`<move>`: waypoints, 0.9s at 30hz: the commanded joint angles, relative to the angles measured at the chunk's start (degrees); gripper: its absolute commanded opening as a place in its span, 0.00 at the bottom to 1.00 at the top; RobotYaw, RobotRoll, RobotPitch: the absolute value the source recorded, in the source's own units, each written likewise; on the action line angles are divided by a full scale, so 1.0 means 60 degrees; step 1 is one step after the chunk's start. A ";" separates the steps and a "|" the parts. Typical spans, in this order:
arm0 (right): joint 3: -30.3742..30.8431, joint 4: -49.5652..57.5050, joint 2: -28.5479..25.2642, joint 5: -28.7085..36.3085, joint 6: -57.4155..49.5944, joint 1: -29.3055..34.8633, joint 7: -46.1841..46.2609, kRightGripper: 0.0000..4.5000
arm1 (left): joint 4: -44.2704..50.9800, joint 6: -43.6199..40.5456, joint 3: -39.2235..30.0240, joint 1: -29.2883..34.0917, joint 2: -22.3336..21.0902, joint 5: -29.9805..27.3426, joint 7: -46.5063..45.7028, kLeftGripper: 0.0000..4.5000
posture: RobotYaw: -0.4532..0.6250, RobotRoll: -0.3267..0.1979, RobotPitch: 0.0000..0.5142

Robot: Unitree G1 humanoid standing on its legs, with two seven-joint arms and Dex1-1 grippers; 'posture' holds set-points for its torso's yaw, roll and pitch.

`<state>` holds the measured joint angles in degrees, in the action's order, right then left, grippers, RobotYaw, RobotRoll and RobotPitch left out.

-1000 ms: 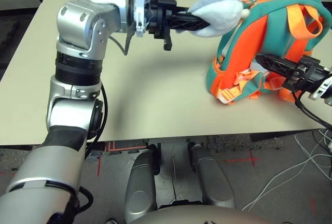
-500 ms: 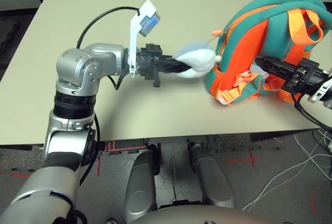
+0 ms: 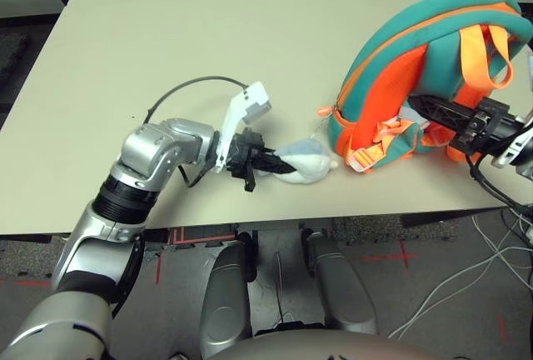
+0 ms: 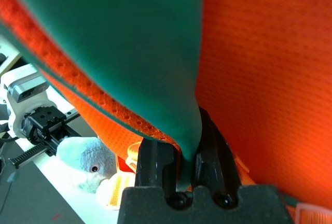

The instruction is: Put the pencil case into the backpack and zip it.

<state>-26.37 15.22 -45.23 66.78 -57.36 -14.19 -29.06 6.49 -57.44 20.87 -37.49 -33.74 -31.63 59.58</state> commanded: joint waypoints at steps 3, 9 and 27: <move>-0.0724 0.0585 -0.1175 0.0825 -0.1135 0.0781 -0.0301 0.33 | 0.0517 -0.1050 -0.0968 0.0385 0.0121 -0.0589 -0.0652 0.24 | 0.30 0.62 0.54; -0.3778 0.0336 -0.3697 0.3433 -0.3497 0.1886 -0.0778 0.82 | 0.1320 -0.3532 -0.4691 0.0538 -0.0967 -0.3111 -0.0753 0.75 | 0.26 0.62 0.53; -0.2056 -0.5031 -0.1198 -0.4615 0.4351 -0.0426 0.0274 1.00 | -0.5505 0.7537 -0.6875 0.0469 -0.0242 0.2456 -0.6182 0.99 | 0.32 0.62 0.53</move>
<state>-40.05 -12.26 -53.75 42.18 -36.88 -15.61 -28.11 -25.18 -17.21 -20.27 -35.29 -36.04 -18.67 24.17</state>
